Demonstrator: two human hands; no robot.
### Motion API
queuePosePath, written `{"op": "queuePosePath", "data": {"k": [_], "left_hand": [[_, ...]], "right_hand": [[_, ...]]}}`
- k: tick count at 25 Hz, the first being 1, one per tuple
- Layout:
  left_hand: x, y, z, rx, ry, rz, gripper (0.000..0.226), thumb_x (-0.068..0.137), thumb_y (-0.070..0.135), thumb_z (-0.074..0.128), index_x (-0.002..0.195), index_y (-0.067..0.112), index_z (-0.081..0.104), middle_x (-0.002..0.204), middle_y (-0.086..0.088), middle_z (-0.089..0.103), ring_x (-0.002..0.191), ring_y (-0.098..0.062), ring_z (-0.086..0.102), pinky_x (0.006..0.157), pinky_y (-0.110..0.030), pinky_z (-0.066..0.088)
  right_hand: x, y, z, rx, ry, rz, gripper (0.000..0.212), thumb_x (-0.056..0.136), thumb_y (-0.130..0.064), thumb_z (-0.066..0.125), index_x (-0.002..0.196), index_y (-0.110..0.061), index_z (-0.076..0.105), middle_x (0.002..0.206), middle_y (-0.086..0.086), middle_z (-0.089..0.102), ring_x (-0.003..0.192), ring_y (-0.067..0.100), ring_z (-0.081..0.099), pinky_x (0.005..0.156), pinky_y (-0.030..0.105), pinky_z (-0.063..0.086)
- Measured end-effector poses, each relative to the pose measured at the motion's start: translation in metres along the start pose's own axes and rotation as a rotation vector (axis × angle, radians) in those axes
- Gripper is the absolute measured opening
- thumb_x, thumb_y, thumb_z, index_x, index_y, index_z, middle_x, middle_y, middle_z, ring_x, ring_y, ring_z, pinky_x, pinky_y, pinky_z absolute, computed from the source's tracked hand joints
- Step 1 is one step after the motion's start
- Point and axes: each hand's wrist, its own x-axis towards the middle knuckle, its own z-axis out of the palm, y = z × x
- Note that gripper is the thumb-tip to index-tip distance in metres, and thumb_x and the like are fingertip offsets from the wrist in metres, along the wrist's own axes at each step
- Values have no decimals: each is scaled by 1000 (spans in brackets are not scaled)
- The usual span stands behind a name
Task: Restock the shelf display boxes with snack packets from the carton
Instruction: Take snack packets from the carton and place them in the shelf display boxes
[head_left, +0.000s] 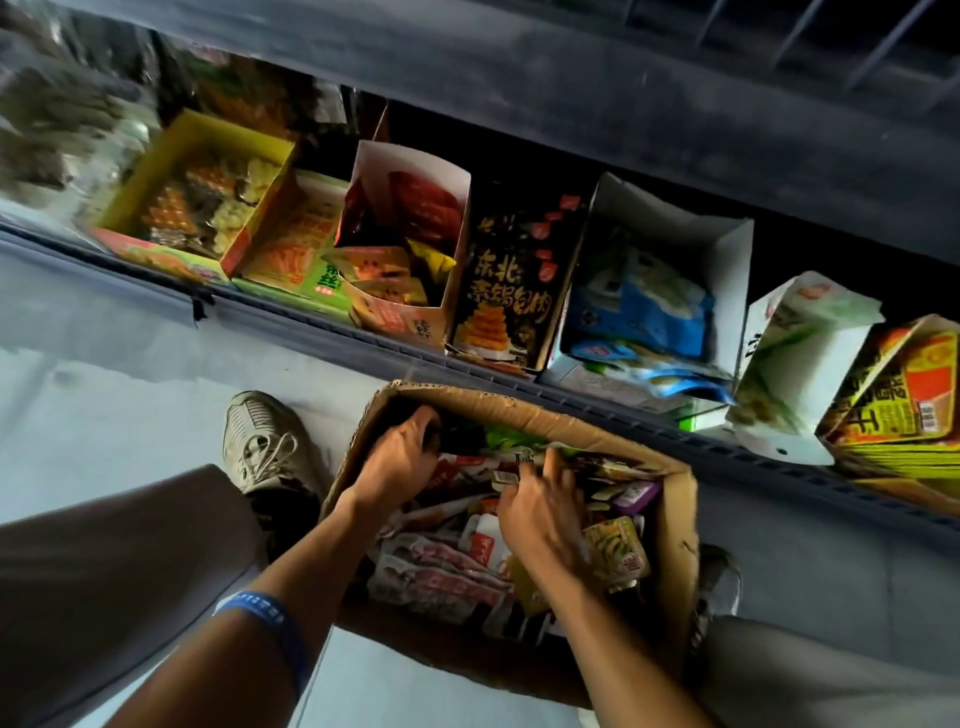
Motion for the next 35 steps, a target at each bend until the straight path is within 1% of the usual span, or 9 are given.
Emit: {"op": "queuePosePath", "data": {"k": [6,10,14,20,22,24,28,31,35], "left_hand": [[8,-5,2,-60,-98,15,30,101,20,49,125,25,66,125,1,66,118,-18,59,96,-24,41],[10,-6,3,-94,-87,14,26,97,16,55,118,21,69,115,-2,69,107,-18,62,94,-32,50],[10,-2,1,-124,-150,-7,28,94,12,60,119,20,67,110,3,66,97,-10,61,77,-13,46],[25,9,6,-123,-155,-182,40,96,13,48,135,17,55,133,-9,58,122,-27,54,108,-39,42],[29,21,13,-62,-189,-222,40,94,13,51,133,15,55,134,-11,58,120,-27,55,106,-38,44],[26,32,21,106,-189,-187,43,93,33,58,131,15,56,130,-11,60,116,-30,58,100,-43,49],[18,48,43,413,-177,-154,85,78,81,51,130,13,56,133,-11,57,124,-37,50,104,-53,38],[25,62,53,489,-94,-167,78,86,78,39,118,10,61,125,-12,62,120,-35,50,100,-49,36],[22,69,75,528,-74,-37,48,92,57,53,114,15,63,116,-7,68,112,-29,59,94,-40,44]], "right_hand": [[0,12,-8,195,218,-32,47,98,-13,49,145,-11,46,149,8,48,131,22,53,103,31,46],[14,11,-19,80,-4,-109,52,98,-14,43,150,-14,36,153,4,41,130,25,49,101,35,48],[9,5,-23,-63,-91,-59,39,96,-14,42,133,-9,50,150,10,35,125,30,45,100,42,42],[-2,10,-23,-121,-63,-14,27,96,-22,43,105,-14,67,119,6,63,116,27,47,97,43,36],[-8,12,-21,-146,-60,-14,28,97,-26,43,102,-15,68,113,3,68,116,26,47,95,42,36],[-11,14,-17,-177,-50,-25,30,98,-30,42,110,-15,65,116,3,68,118,26,45,95,42,35],[-17,13,-11,-145,-10,3,33,99,-30,41,119,-16,62,127,3,60,119,27,41,95,43,32],[-20,13,-10,-209,17,-21,32,98,-32,43,108,-17,69,128,6,54,119,27,40,98,44,31],[-22,15,-10,-258,2,-82,31,93,-36,53,115,-19,67,138,10,48,130,31,34,105,50,26]]}}
